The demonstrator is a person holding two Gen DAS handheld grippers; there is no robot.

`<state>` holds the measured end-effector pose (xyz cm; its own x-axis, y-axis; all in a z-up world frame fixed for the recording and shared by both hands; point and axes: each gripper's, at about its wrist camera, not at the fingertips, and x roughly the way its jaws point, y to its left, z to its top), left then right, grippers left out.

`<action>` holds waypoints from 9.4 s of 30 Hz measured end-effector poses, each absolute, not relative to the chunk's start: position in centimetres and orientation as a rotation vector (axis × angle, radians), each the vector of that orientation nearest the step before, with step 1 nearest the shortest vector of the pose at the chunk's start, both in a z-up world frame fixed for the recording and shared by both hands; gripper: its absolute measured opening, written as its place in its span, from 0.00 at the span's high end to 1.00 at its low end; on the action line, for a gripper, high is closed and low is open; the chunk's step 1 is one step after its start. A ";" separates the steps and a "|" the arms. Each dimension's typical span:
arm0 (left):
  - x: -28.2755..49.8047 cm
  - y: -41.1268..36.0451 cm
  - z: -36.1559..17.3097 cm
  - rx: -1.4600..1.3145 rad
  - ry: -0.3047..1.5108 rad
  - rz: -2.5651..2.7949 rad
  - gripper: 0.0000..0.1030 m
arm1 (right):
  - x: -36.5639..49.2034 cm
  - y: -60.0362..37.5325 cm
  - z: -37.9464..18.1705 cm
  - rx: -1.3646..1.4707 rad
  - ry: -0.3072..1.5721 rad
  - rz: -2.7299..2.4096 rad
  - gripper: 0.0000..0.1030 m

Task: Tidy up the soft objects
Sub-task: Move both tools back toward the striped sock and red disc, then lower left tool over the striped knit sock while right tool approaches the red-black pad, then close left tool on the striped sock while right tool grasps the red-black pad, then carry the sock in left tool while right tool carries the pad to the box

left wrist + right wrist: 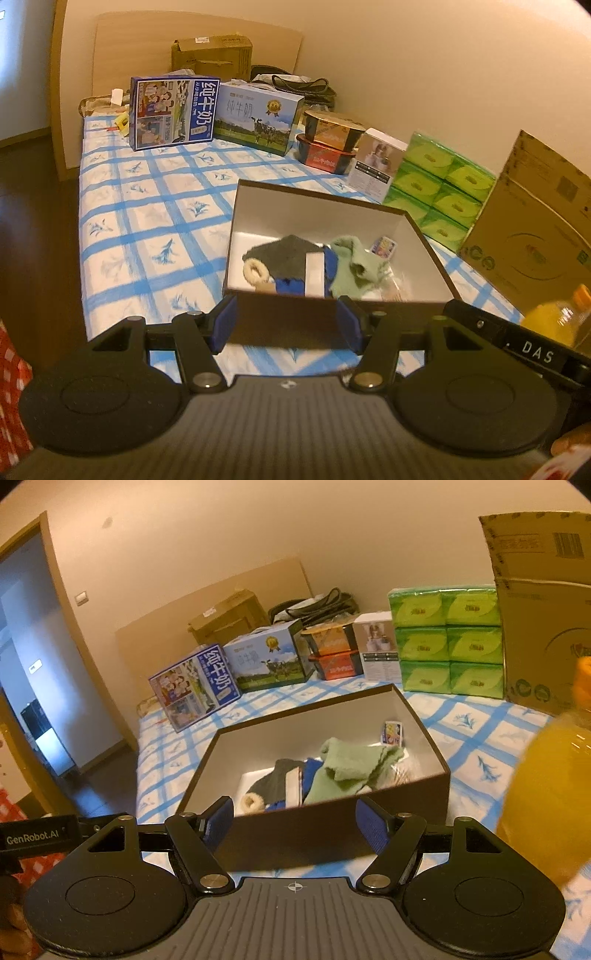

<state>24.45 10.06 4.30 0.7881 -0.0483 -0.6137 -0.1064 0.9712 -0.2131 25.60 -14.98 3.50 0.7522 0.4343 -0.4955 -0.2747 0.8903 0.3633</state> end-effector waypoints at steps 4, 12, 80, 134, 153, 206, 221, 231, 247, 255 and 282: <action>21.3 9.2 4.7 -0.243 0.669 0.023 0.46 | 22.7 -15.4 4.4 0.260 0.604 0.399 0.29; 15.5 7.6 5.7 -0.238 0.660 0.010 0.46 | 17.8 -16.9 5.8 0.254 0.599 0.405 0.29; 10.8 -0.6 -5.8 -0.184 0.851 -0.079 0.43 | 12.6 -23.4 -6.4 0.313 0.807 0.263 0.29; 20.4 -0.1 -13.1 0.039 0.846 0.064 0.26 | 18.7 -23.3 -12.1 0.256 0.790 0.246 0.29; 24.8 1.7 -14.0 0.003 0.875 0.109 0.17 | 20.4 -21.0 -11.6 0.194 0.759 0.301 0.29; 13.2 0.3 -12.9 -0.041 0.959 -0.059 0.34 | 14.3 -18.6 -13.2 -0.055 0.850 0.387 0.28; 15.5 0.6 -13.4 -0.025 0.948 -0.018 0.34 | 15.6 -17.5 -13.8 -0.112 0.827 0.422 0.35; 15.2 0.2 -13.1 0.026 0.898 -0.042 0.62 | 15.7 -17.5 -13.6 -0.102 0.833 0.428 0.37; 15.0 0.1 -12.9 0.029 0.894 -0.049 0.68 | 15.7 -17.7 -13.1 -0.067 0.840 0.440 0.37; 14.7 0.4 -12.5 0.023 0.889 -0.049 0.72 | 15.7 -17.6 -12.3 -0.054 0.825 0.446 0.37; 16.4 4.0 -2.9 0.016 0.642 -0.018 0.72 | 21.5 -15.7 -4.4 0.010 0.655 0.500 0.37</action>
<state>16.41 3.95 -2.91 0.8007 -0.0117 -0.5989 0.0215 0.9997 0.0093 21.46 -15.67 -4.40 0.6797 0.4481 -0.5807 -0.4419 0.8821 0.1635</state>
